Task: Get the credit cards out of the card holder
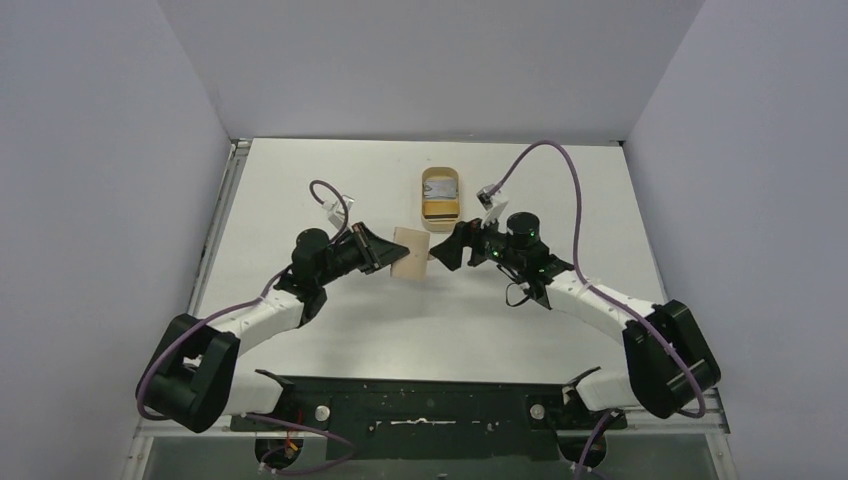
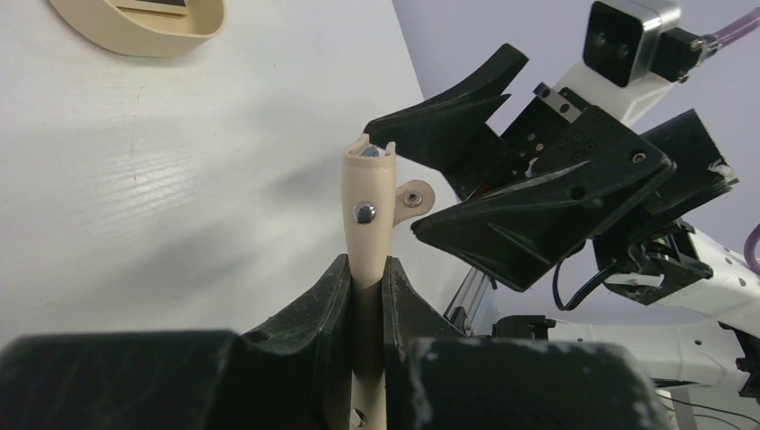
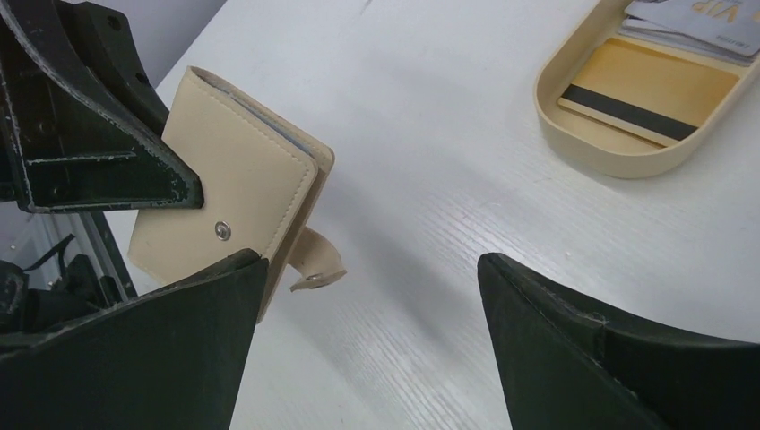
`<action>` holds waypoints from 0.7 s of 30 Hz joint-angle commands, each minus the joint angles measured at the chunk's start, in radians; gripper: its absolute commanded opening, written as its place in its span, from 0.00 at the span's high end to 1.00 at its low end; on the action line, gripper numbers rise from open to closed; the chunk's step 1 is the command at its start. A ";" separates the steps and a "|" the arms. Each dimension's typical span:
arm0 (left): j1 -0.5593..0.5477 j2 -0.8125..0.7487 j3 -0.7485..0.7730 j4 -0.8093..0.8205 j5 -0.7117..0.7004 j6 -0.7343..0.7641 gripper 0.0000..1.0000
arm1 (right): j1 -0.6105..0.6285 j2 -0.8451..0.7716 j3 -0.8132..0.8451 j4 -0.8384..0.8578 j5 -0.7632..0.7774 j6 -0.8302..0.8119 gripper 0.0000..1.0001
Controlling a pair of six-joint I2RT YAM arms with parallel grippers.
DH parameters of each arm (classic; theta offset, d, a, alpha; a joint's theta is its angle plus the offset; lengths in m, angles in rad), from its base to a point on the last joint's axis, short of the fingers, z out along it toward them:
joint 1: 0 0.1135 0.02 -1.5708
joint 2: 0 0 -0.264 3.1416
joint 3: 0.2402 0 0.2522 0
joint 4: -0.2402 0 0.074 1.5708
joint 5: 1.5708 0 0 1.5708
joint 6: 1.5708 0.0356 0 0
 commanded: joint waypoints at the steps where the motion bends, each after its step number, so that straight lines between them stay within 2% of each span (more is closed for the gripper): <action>1: 0.000 -0.031 0.020 0.048 -0.022 0.016 1.00 | 0.043 0.079 -0.005 0.282 0.017 0.135 0.09; 6: -0.001 -0.036 0.021 0.053 -0.025 0.018 1.00 | 0.105 0.141 0.032 0.282 0.065 0.128 0.16; 11: 0.007 -0.055 0.019 0.063 -0.023 0.012 1.00 | 0.113 0.150 0.023 0.278 0.110 0.121 0.36; 15: 0.016 -0.056 0.019 0.080 -0.012 -0.002 1.00 | 0.112 0.156 0.018 0.269 0.132 0.118 0.47; 21: 0.025 -0.061 0.016 0.092 -0.002 -0.010 1.00 | 0.112 0.174 0.020 0.269 0.143 0.127 0.57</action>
